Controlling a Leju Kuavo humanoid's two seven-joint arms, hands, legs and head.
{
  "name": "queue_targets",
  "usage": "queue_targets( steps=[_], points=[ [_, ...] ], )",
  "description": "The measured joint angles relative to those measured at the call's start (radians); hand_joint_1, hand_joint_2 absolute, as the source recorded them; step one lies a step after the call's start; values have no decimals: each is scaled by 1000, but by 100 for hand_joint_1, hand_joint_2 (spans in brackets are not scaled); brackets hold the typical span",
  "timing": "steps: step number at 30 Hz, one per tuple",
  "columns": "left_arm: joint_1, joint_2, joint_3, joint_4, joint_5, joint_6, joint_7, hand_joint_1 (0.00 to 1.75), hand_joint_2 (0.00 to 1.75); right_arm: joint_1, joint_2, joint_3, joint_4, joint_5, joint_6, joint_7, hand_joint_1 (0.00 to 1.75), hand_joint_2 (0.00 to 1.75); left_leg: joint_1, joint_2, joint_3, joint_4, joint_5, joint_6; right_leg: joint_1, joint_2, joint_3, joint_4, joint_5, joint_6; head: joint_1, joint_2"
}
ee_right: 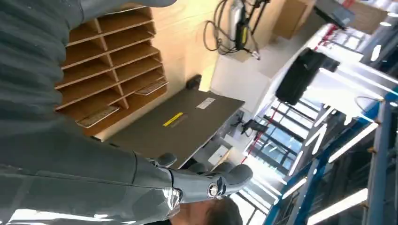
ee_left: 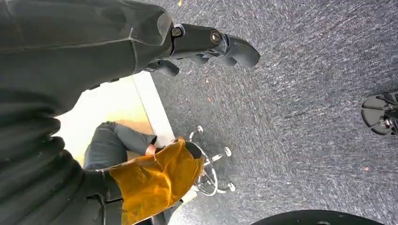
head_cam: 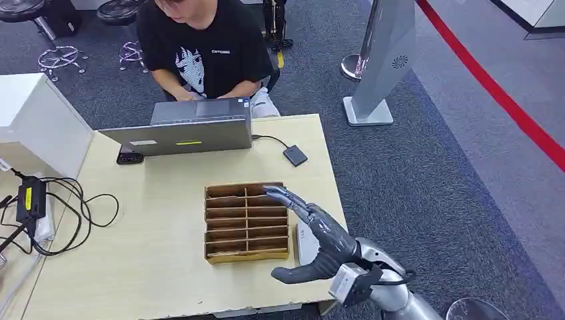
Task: Pass the card to the sensor for recognition and then transmit it.
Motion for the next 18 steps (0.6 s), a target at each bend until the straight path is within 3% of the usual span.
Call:
queue_targets(
  steps=[5, 9, 13, 18],
  points=[
    [-1, 0, 0, 0, -8, 0, 0, 0, 175, -1, 1, 57, 9, 170, -140, 25, 0, 175, 0, 0, 0, 0, 0, 0, 0, 0, 0, 0, 0, 0, 0, 0],
    [-3, -1, 0, 0, -16, 0, 0, 0, 175, -18, 18, 150, 69, 340, -352, 55, 0, 175, 0, 0, 0, 0, 0, 0, 0, 0, 0, 0, 0, 0, 0, 0],
    [-4, -1, 0, 0, -26, -1, 0, 0, 175, -47, 41, 263, 176, 433, -509, 104, 0, 175, 0, 0, 0, 0, 0, 0, 0, 0, 0, 0, 0, 0, 0, 0],
    [-5, -1, 0, 0, -31, -2, 0, 0, 175, -69, 67, 346, 290, 470, -611, 118, 0, 175, 0, 0, 0, 0, 0, 0, 0, 0, 0, 0, 0, 0, 0, 0]
  ],
)
